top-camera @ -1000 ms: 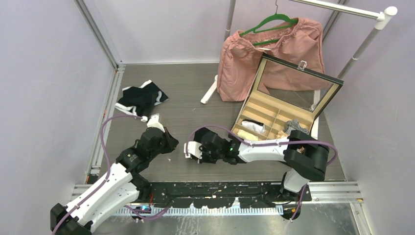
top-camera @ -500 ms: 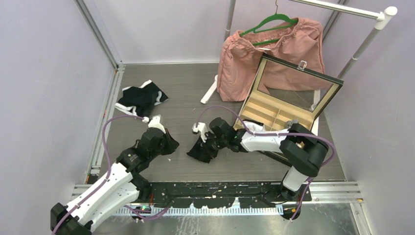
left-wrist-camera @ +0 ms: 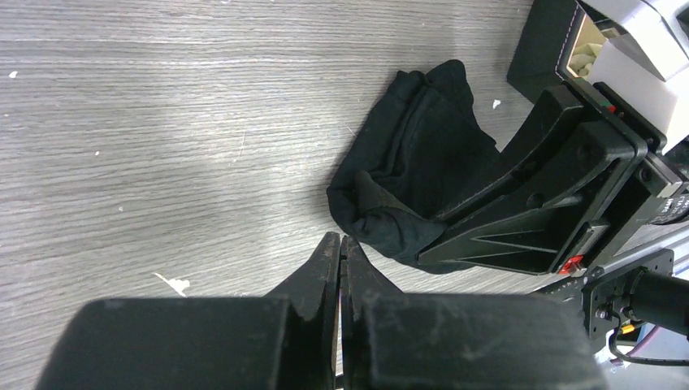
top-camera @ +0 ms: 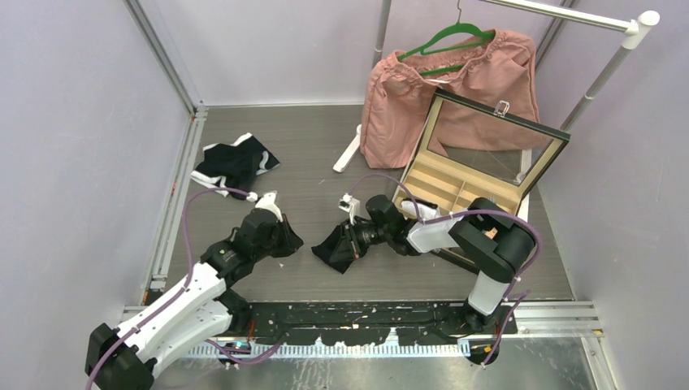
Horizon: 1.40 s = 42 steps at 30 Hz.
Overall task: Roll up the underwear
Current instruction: Roll the underwear to the center of the board.
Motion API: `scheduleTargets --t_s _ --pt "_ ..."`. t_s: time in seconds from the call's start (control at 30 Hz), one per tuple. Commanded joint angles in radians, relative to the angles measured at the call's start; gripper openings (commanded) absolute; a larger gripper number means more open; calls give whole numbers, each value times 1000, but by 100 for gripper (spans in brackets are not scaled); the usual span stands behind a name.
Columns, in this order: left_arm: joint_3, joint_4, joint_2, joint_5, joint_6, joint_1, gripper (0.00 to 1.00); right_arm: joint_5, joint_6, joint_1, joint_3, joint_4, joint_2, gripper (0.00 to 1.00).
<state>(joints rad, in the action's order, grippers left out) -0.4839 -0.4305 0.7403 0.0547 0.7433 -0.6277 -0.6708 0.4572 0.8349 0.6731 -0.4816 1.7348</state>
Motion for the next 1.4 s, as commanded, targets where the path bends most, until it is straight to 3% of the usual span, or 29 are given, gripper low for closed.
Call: scheduleTargets --t_s 0.0,0.93,1.37 --pt "-25 63 15 -30 -31 5 1 32 117 -21 -66 -85 14 2" --pt "-68 236 175 -220 -75 -1 1 156 103 -82 -113 24 -35 14" --pt "-139 410 421 -300 -112 -64 1 219 31 -83 -69 163 -52 17"
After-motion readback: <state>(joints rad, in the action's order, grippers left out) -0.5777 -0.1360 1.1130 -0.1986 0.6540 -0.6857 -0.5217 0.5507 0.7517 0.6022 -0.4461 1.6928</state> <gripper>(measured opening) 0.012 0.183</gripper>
